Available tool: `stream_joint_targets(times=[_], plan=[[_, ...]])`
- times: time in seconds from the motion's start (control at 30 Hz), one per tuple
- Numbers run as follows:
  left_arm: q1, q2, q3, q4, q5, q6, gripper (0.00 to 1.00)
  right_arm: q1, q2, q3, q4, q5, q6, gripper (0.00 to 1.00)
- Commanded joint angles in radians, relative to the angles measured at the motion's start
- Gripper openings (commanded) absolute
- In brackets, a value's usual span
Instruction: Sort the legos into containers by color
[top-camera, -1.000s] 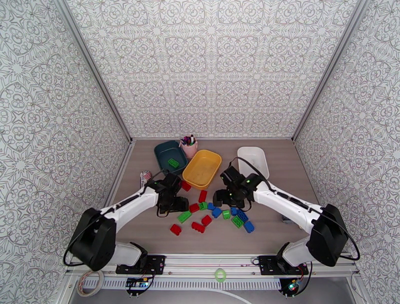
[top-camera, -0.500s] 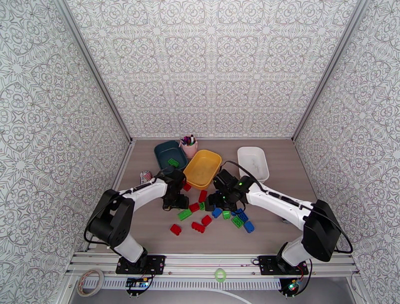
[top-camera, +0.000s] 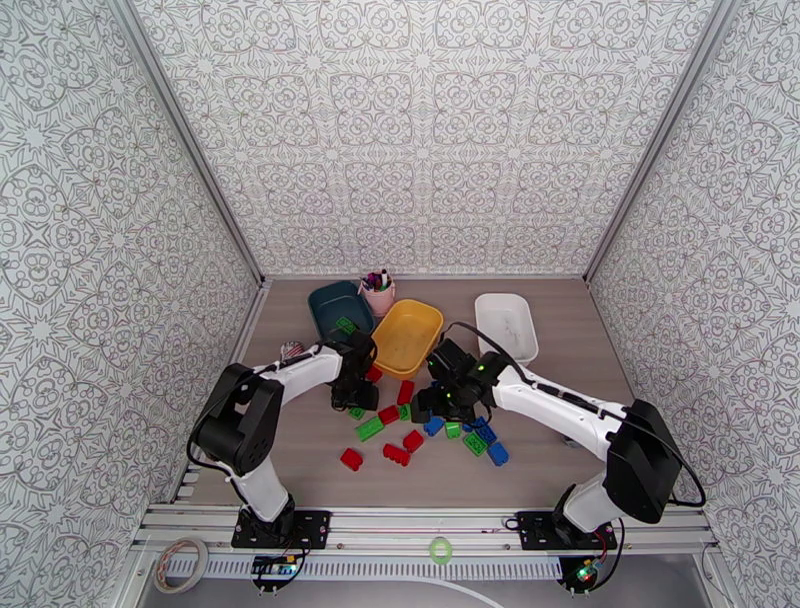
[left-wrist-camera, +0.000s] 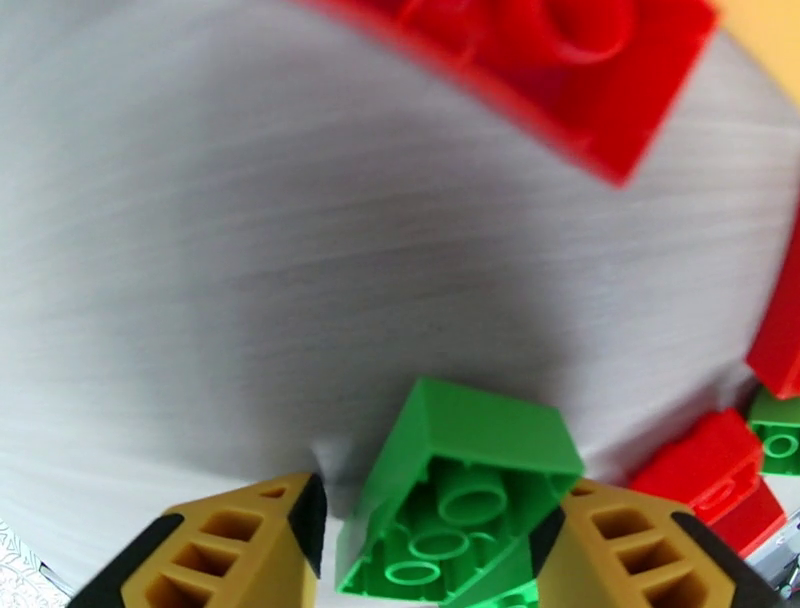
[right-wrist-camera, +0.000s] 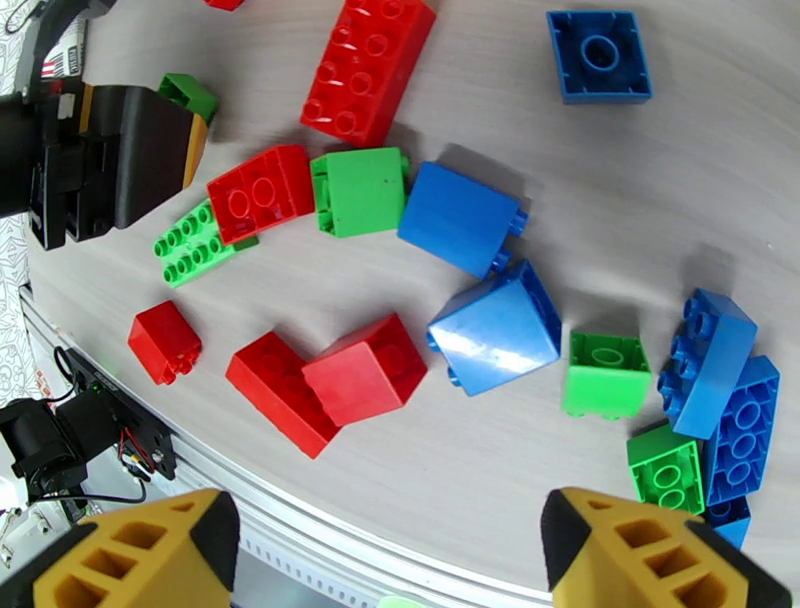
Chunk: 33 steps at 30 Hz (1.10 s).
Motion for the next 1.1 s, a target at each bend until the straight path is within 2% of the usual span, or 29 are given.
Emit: stream_joint_targets(times=[0.0,0.17,0.27,0.47,0.67,0.77,0.87,1.0,1.07], plan=[[-0.011,0.011,0.001,-0.020,-0.009,0.013,0.56,0.007,-0.020,0.024,-0.021,0.032,-0.016,0.85],[-0.014,-0.006,-0.006,-0.021,-0.020,-0.020,0.36,0.007,-0.019,0.028,-0.016,0.039,-0.015,0.85],[-0.013,-0.053,-0.010,-0.020,-0.020,-0.048,0.30,0.006,-0.013,0.044,-0.020,0.054,-0.015,0.85],[0.023,-0.168,0.008,-0.016,0.000,-0.109,0.29,0.005,0.036,0.154,-0.070,0.130,-0.022,0.92],[0.154,-0.236,0.056,0.026,0.103,-0.171,0.28,0.005,0.205,0.443,-0.272,0.323,-0.010,0.95],[0.235,-0.236,0.090,0.056,0.163,-0.198,0.28,0.005,0.260,0.528,-0.262,0.359,-0.055,0.98],[0.313,-0.210,0.129,0.088,0.235,-0.230,0.28,0.004,0.314,0.597,-0.257,0.320,-0.091,0.99],[0.381,-0.126,0.235,0.090,0.269,-0.250,0.29,-0.005,0.440,0.742,-0.315,0.143,-0.159,0.99],[0.401,-0.077,0.295,0.083,0.280,-0.254,0.30,-0.004,0.451,0.745,-0.270,0.093,-0.168,0.99]])
